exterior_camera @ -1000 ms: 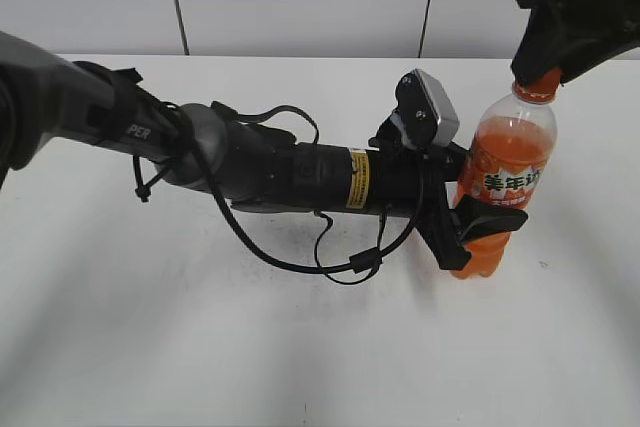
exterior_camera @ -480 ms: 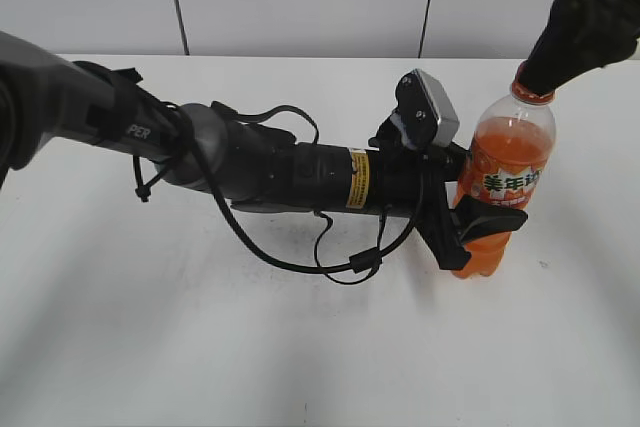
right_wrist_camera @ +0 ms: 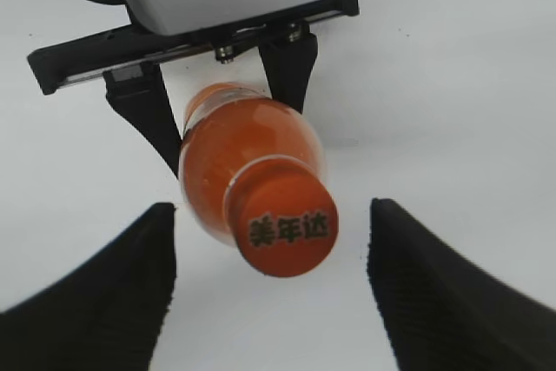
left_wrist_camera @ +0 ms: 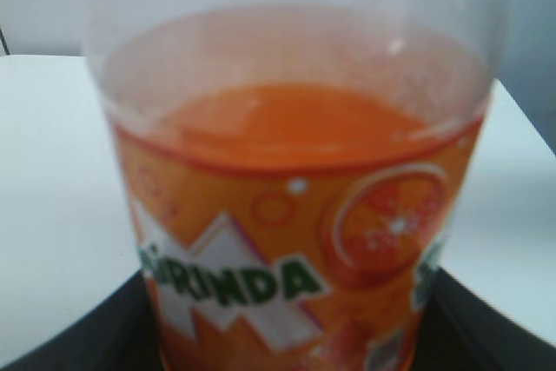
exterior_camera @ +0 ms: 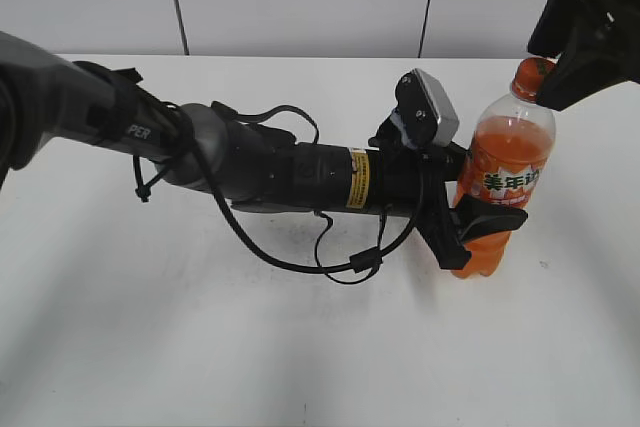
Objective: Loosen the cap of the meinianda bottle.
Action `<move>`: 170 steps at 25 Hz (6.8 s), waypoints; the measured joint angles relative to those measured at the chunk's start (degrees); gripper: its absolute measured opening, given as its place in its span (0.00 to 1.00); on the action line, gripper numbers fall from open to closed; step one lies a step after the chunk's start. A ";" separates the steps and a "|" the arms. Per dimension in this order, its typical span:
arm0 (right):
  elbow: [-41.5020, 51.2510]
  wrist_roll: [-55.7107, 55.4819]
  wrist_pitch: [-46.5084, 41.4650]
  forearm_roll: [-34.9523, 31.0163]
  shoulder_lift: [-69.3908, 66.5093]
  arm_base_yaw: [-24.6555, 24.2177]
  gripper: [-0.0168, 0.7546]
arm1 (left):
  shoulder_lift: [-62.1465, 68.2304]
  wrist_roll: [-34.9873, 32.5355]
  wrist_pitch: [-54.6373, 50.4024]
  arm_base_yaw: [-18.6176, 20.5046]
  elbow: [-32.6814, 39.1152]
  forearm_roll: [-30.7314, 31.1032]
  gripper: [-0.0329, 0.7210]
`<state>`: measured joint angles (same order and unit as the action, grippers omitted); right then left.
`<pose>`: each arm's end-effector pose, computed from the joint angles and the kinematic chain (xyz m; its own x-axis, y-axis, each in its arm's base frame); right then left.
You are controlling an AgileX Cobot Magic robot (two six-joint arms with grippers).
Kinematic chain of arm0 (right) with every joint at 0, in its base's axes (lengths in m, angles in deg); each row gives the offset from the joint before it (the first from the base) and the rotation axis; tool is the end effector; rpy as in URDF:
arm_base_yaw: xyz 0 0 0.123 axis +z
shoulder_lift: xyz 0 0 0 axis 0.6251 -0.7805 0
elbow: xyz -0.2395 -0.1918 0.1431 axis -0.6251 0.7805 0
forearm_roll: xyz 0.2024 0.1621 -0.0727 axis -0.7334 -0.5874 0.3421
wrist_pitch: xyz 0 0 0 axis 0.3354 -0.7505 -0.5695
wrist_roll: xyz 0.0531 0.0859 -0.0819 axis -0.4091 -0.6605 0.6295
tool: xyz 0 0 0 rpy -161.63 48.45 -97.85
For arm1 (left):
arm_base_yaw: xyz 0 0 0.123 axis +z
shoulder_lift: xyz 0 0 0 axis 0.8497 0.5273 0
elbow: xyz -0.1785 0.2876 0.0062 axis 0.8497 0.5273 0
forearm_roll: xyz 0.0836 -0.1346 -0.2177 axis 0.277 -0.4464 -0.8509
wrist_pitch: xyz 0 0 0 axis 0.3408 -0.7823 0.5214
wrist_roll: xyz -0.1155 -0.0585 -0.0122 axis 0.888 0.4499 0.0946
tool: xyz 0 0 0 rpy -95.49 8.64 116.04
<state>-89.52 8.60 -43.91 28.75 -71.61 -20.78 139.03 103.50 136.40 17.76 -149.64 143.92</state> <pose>0.3270 0.1247 0.3480 -0.0105 -0.9703 -0.2417 -0.9652 0.0730 -0.2511 0.3624 -0.4203 0.1233 -0.0135 0.2468 -0.9690 0.9927 0.1198 0.0167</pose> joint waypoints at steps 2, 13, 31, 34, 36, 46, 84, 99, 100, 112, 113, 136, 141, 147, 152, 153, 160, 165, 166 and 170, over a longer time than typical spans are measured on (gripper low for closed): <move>0.00 -0.32 0.00 -0.55 0.69 0.00 0.74 | 0.00 0.00 0.00 0.00 0.00 0.00 0.61; 0.00 -50.97 -0.26 -0.82 7.06 0.00 0.73 | 0.00 0.00 -0.04 0.00 0.00 -0.06 0.61; 0.29 -69.59 1.62 0.38 -0.14 0.00 0.58 | 0.00 0.00 -0.04 0.00 0.00 -0.06 0.61; 0.29 -69.40 1.49 0.09 -0.14 0.00 0.39 | 0.00 0.00 -0.04 0.00 0.00 -0.11 0.61; 0.29 -68.91 1.35 0.04 -0.14 0.00 0.36 | 0.00 0.00 -0.04 0.00 0.00 -0.11 0.61; 0.12 -19.49 0.82 -0.48 -0.15 0.00 0.36 | 0.00 0.00 -0.04 0.00 0.00 0.03 0.61; 0.86 -66.18 1.78 -1.73 0.05 0.00 0.52 | 0.00 0.00 -0.04 0.00 0.00 -0.08 0.61; 0.80 -0.01 0.31 -1.10 0.10 0.00 0.36 | 0.00 -0.19 1.01 0.12 0.00 0.76 0.61; 0.80 4.62 0.25 -1.02 0.15 0.00 0.36 | 0.00 -0.24 1.01 0.12 0.00 0.72 0.61; 0.80 12.26 0.19 -1.08 0.21 0.00 0.42 | 0.00 -0.30 1.01 0.12 0.00 0.72 0.61; 0.80 12.07 0.07 -1.14 0.14 0.00 0.48 | 0.00 -0.30 1.01 0.12 0.00 0.66 0.61; 2.11 -67.62 -0.41 -1.72 8.54 0.00 0.66 | 0.00 -0.19 0.91 0.12 0.00 0.50 0.61; 2.23 -67.78 0.29 -1.72 4.31 0.00 0.64 | 0.00 -0.19 0.91 0.12 0.00 0.50 0.61; 2.27 -67.37 2.34 -1.53 1.30 0.00 0.57 | 0.00 -0.19 0.91 0.12 0.00 0.50 0.61; 2.27 -65.32 2.16 -0.99 1.24 0.00 0.36 | 0.00 -0.14 0.84 0.12 0.00 0.39 0.61; 2.27 -63.93 1.95 -0.99 1.24 0.00 0.36 | 0.00 -0.14 0.84 0.12 0.00 0.39 0.61; 2.15 -19.62 1.17 -0.95 1.36 0.00 0.36 | 0.00 -0.25 1.06 0.12 0.00 0.87 0.61; 2.04 17.43 0.87 -0.92 1.46 0.00 0.36 | 0.00 -0.47 1.13 0.12 0.00 1.13 0.61; 2.04 19.21 0.87 -0.92 1.46 0.00 0.36 | 0.00 -0.47 1.13 0.12 0.00 1.13 0.61; 2.04 22.17 0.92 -0.98 1.46 0.00 0.36 | 0.00 -0.47 1.13 0.12 0.00 1.07 0.61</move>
<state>-87.48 30.77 -42.99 27.77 -70.15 -20.78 139.03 103.03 137.53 17.88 -149.64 144.99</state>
